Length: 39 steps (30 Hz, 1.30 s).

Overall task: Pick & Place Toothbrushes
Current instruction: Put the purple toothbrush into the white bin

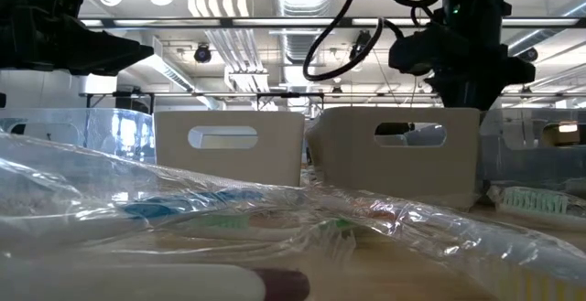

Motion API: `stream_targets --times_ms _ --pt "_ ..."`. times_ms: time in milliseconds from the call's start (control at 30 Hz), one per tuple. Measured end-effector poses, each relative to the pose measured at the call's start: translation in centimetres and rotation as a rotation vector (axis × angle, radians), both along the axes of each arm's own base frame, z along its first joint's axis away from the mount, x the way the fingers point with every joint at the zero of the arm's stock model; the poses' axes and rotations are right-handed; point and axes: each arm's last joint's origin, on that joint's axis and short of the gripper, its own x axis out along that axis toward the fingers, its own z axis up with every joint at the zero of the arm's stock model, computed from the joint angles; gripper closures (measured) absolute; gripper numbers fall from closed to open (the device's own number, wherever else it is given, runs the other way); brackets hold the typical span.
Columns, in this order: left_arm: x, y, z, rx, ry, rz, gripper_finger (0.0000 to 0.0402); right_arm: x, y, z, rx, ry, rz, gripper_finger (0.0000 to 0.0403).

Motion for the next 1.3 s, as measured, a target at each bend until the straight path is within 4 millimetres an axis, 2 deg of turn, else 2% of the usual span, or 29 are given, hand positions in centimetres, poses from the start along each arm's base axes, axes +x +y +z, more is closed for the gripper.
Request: stream_targets --times_ms 333,600,800,1000,1167,1300 --pt "0.0 0.0 0.0 0.000 0.000 -0.001 0.0170 0.3 0.0 -0.8 0.027 -0.051 0.026 0.0394" --pt "0.0 0.0 0.0 0.000 0.000 -0.001 0.0170 0.6 0.1 0.0 0.027 -0.053 0.049 0.0394" --pt "0.0 0.0 0.0 0.000 0.000 -0.001 0.0170 -0.2 -0.2 2.9 -0.021 0.005 0.041 0.0394" --pt "0.0 0.0 0.0 0.000 0.000 -0.001 0.0170 -1.8 -0.1 7.0 -0.104 -0.135 0.049 0.0394" --pt "0.0 0.0 0.0 0.000 0.000 -0.001 0.0170 -4.7 0.2 9.8 -0.205 -0.269 0.119 0.0394" --pt "0.0 0.0 0.0 0.000 0.000 -0.001 0.0170 -7.5 0.2 10.8 -0.295 -0.335 0.241 0.0394"
